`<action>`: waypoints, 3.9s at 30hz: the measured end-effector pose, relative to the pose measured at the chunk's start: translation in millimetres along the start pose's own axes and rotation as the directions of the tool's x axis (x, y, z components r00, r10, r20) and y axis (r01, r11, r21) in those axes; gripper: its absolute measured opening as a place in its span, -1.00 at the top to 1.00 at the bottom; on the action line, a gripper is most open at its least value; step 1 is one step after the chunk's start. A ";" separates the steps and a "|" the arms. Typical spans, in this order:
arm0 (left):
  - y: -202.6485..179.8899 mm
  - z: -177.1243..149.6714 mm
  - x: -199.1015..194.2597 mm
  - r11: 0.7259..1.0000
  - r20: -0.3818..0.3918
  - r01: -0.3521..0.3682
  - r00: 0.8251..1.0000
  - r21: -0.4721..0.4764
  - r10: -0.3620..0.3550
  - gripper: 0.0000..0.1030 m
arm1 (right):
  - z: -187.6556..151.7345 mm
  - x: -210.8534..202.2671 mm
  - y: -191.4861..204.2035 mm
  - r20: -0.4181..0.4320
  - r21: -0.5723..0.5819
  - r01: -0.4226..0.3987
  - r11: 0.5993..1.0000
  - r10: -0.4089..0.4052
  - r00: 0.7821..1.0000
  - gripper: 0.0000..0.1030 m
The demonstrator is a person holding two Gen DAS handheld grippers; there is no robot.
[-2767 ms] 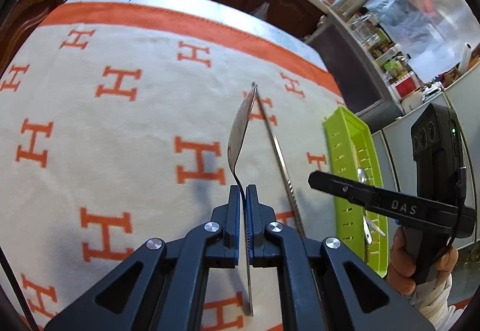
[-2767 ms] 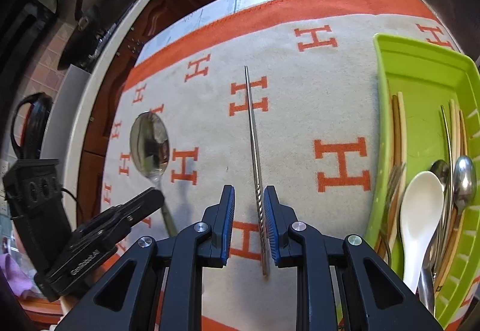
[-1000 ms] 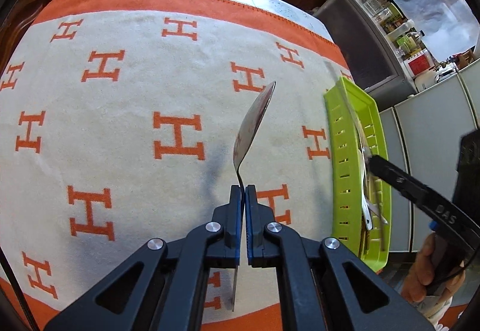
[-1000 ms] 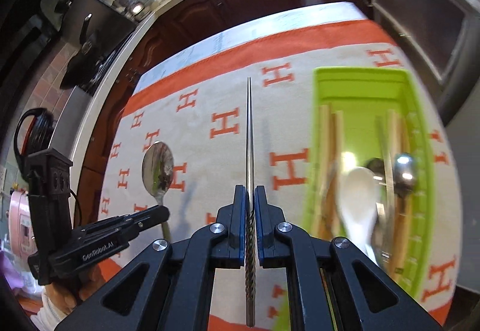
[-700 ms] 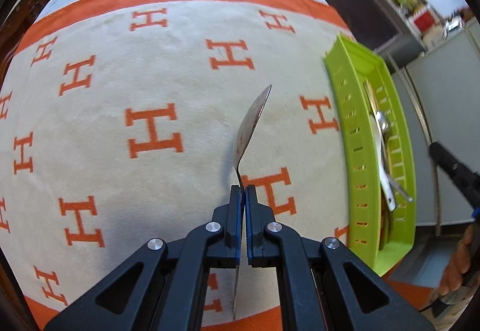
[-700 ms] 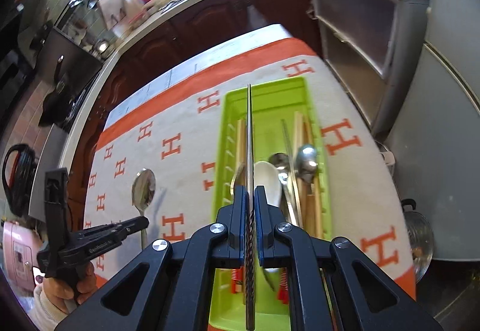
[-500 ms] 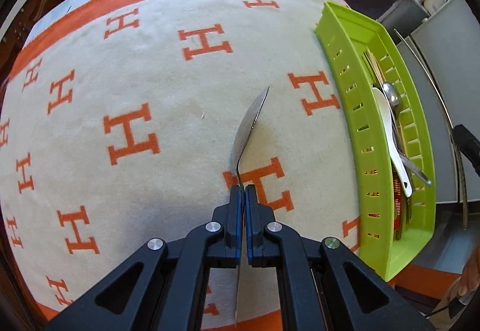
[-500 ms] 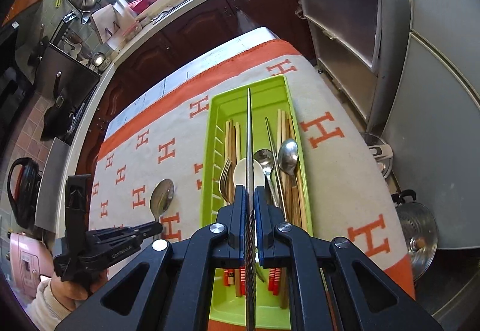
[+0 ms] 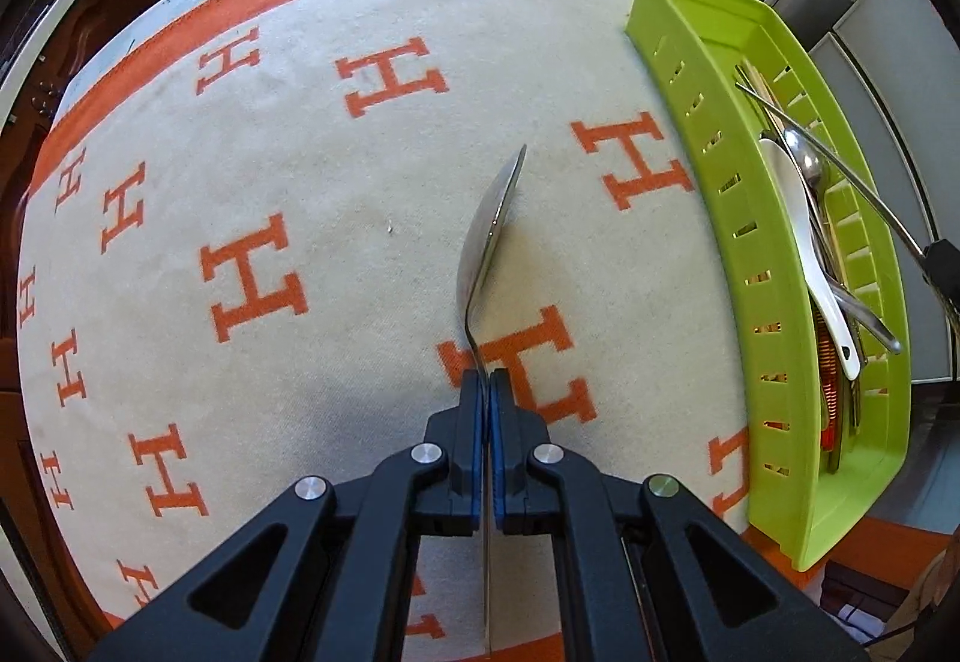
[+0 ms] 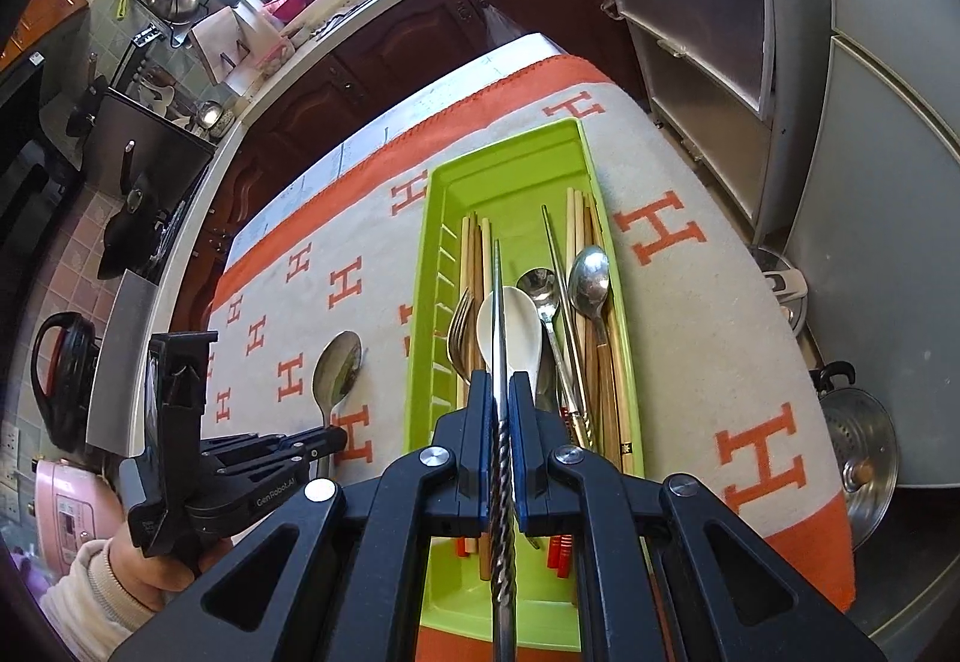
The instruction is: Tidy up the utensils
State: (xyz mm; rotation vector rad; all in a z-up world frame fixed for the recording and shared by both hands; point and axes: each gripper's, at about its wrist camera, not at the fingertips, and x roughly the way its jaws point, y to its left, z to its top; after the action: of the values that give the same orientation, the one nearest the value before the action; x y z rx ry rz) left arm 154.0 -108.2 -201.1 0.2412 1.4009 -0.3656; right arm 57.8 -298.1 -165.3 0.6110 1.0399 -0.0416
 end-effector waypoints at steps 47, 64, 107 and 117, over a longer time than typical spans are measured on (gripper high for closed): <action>-82.1 30.0 -65.4 0.979 0.175 0.203 0.965 -0.017 -0.197 0.01 | -35.8 -12.9 -43.4 0.002 0.138 0.067 0.988 -0.067 0.998 0.40; 15.6 -75.6 -131.9 0.985 0.357 0.046 0.934 -0.165 0.016 -0.89 | -44.1 -21.6 29.0 0.011 -0.072 0.077 0.994 -0.077 0.997 0.29; 16.6 -125.7 -221.2 0.922 0.462 -0.158 0.828 -0.355 0.319 -0.98 | -69.3 -116.0 150.0 0.213 -0.343 0.067 0.937 0.009 0.977 -0.41; 16.2 -124.5 -219.5 0.926 0.462 -0.162 0.829 -0.342 0.315 -0.98 | -71.8 -108.6 150.4 0.202 -0.343 0.064 0.937 0.007 0.979 -0.41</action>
State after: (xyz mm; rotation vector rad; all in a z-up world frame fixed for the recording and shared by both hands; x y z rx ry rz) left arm 18.7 -22.9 -5.2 0.0671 0.8645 0.0003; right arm -8.7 -164.3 -33.9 0.2620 0.8339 0.0546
